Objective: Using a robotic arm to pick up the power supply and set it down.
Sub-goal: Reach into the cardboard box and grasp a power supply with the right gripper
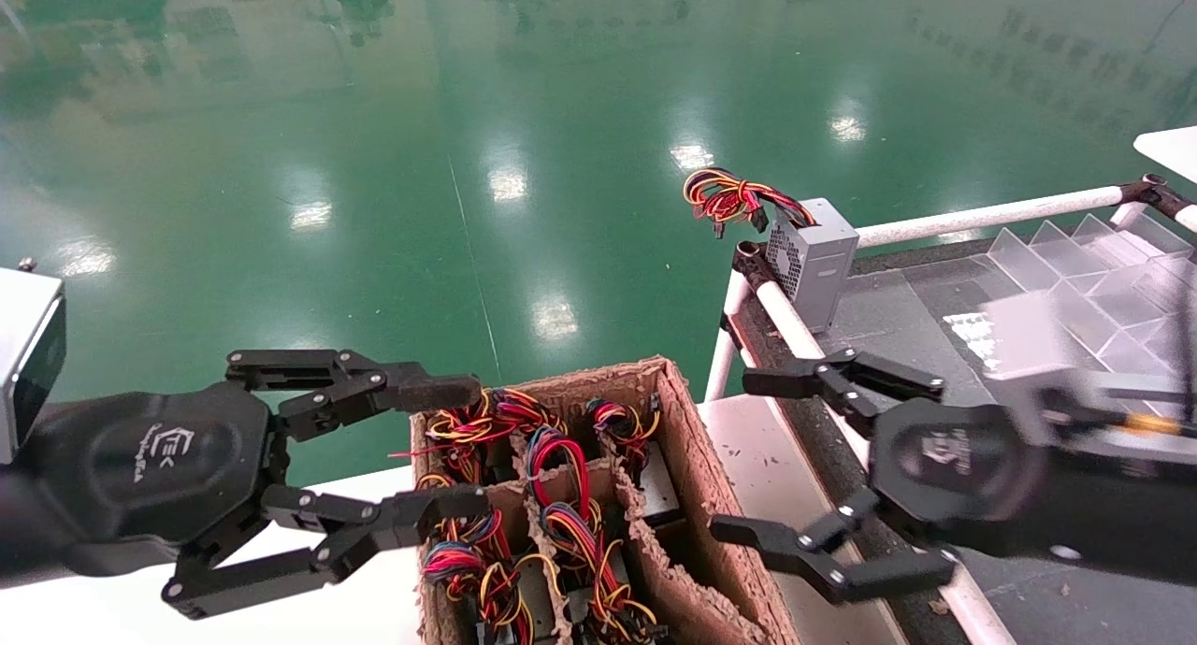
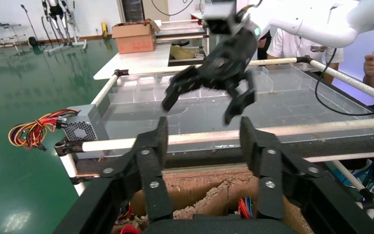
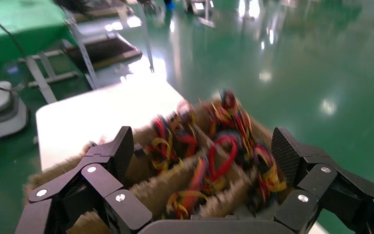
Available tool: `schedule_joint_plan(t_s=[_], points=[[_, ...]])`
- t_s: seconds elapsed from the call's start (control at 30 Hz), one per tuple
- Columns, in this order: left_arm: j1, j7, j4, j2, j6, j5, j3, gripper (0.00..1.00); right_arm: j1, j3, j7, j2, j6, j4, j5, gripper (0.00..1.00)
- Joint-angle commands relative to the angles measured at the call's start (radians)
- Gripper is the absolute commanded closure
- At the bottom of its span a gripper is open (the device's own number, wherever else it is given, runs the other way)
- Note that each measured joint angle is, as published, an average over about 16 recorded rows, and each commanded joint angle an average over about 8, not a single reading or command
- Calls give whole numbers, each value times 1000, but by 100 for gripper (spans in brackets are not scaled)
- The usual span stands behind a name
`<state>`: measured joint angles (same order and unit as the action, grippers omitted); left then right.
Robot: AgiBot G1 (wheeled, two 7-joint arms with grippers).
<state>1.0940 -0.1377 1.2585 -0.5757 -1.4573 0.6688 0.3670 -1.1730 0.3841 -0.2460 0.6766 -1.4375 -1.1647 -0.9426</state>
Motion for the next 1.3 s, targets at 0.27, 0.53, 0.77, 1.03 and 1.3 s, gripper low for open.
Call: schedule_joint_plan(t_s=[0.27,0.53,0.77,1.03,1.3], points=[[0,0,0,0,0,0,0,0,-148,124,-36,139,33,131,-223,0],[0,0,0,0,0,0,0,0,-224,180,50,261,42,275,-317,83],[0,0,0,0,0,0,0,0,-251,193,127,323,80,363,-354,100],[0,0,0,0,0,0,0,0,-267,207,181,365,109,439,-387,100],[0,0,0,0,0,0,0,0,-282,211,232,397,116,509,-396,100]])
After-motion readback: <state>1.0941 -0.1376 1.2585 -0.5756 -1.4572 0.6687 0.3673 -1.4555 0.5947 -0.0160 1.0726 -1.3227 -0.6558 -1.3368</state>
